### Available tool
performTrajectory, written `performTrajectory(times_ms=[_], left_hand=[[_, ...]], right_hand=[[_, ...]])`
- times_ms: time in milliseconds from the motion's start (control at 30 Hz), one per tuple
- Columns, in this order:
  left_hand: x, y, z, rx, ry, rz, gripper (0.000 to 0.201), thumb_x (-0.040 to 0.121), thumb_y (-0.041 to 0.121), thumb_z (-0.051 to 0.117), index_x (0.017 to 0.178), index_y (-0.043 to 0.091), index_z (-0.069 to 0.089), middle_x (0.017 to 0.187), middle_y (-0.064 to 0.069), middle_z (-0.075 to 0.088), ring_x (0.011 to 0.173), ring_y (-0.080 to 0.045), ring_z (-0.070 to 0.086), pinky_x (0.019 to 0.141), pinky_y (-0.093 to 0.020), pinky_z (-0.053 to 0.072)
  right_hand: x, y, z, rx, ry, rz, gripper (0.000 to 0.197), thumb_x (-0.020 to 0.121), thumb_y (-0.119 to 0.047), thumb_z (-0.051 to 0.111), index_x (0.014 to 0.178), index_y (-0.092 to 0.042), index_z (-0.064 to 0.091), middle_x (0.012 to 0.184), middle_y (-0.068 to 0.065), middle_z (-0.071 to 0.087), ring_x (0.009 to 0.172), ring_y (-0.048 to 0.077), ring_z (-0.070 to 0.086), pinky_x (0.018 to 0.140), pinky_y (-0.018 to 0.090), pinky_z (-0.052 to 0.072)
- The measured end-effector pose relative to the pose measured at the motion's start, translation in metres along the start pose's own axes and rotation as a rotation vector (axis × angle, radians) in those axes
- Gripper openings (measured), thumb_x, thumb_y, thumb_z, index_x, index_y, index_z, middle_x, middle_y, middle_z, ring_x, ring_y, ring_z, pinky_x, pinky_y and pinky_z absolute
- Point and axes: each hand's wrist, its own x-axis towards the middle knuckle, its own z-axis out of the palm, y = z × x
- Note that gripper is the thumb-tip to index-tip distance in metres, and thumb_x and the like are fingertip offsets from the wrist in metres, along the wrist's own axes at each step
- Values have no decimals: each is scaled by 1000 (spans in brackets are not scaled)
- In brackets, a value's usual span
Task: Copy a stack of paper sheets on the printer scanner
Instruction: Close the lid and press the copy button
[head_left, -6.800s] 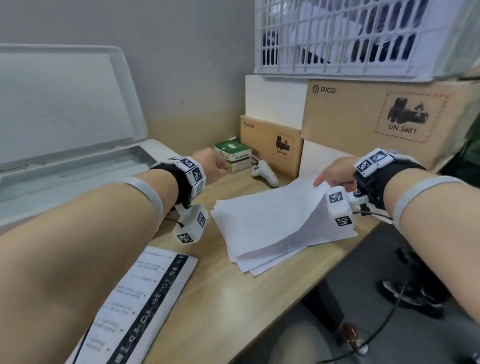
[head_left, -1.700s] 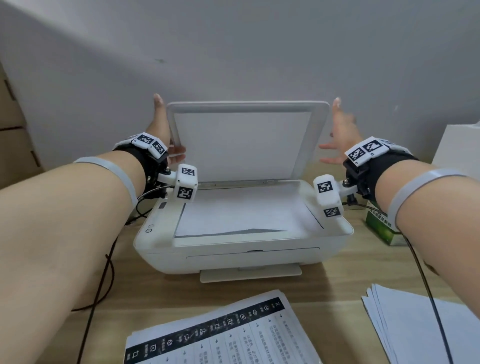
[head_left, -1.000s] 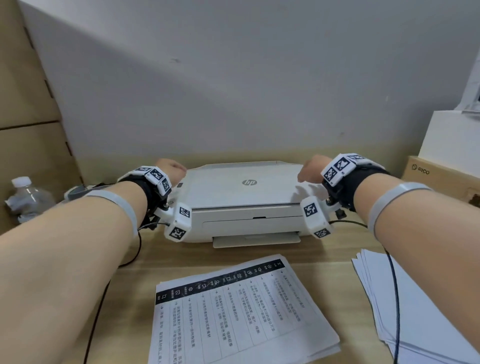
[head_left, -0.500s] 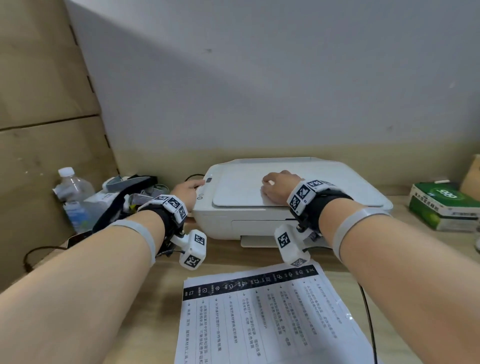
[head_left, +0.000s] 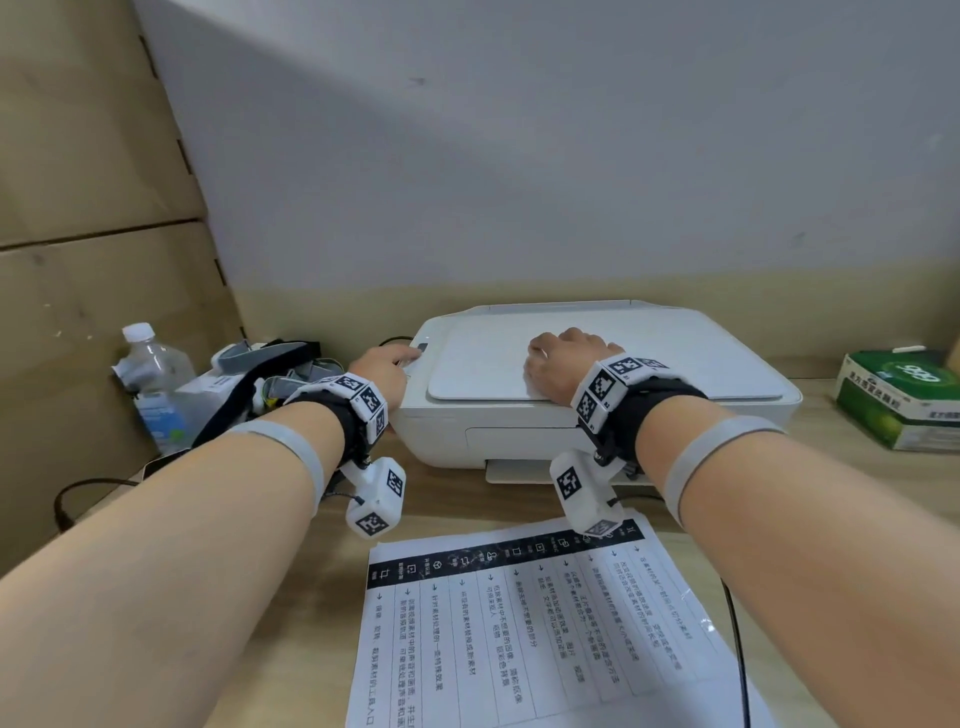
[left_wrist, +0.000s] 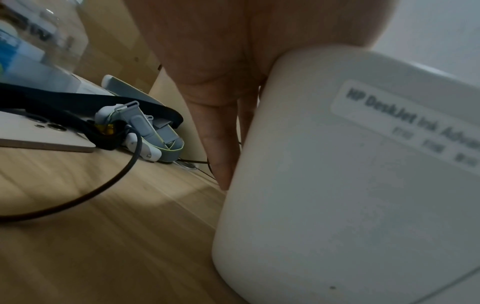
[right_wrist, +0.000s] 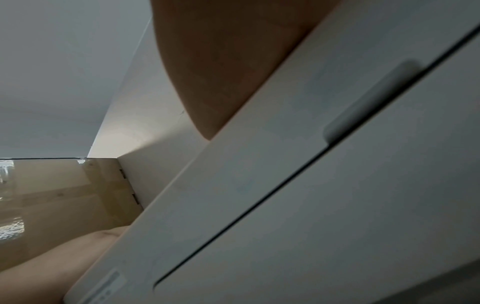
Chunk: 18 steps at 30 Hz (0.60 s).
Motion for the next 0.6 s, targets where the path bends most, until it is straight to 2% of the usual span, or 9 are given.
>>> performTrajectory(times_ms=[167, 267, 367, 433, 500, 600], left_hand=[[4, -1, -2, -18, -33, -12, 64, 86, -5, 27, 124, 32, 64, 136, -9, 56, 103, -42, 60, 88, -51, 55], [-1, 2, -1, 21, -17, 3, 60, 90, -3, 27, 132, 27, 58, 137, -9, 53, 106, -39, 57, 89, -41, 53], [-1, -2, 2, 0, 4, 17, 51, 96, 4, 30, 138, 27, 49, 124, -3, 56, 102, -34, 58, 85, -40, 53], [0, -3, 2, -4, 4, 22, 50, 96, 7, 31, 139, 28, 46, 123, -4, 58, 101, -34, 60, 87, -43, 54], [1, -3, 2, 20, 8, 28, 52, 95, 6, 30, 139, 28, 47, 128, -9, 58, 103, -37, 61, 89, -48, 54], [1, -5, 4, 42, 81, 39, 53, 95, 3, 28, 133, 29, 55, 134, -7, 56, 100, -36, 62, 88, -45, 55]], right_hand=[[5, 3, 3, -18, 16, -18, 46, 93, -42, 32, 136, -30, 43, 140, 5, 44, 128, 30, 41, 105, 49, 31], [7, 4, 5, -33, 32, -22, 46, 94, -43, 31, 137, -30, 42, 140, 5, 44, 128, 31, 42, 105, 49, 32], [10, 5, 7, -40, 28, -21, 46, 93, -43, 31, 136, -31, 42, 140, 5, 43, 128, 31, 42, 104, 50, 33], [11, 5, 7, -41, 35, -16, 45, 93, -43, 30, 135, -32, 43, 140, 5, 43, 128, 31, 42, 104, 50, 33], [12, 6, 8, -44, 39, -12, 45, 94, -44, 29, 136, -32, 43, 141, 4, 43, 129, 31, 42, 104, 50, 33], [13, 6, 8, -39, 25, -12, 46, 94, -45, 30, 136, -33, 42, 142, 4, 42, 129, 32, 41, 104, 51, 33]])
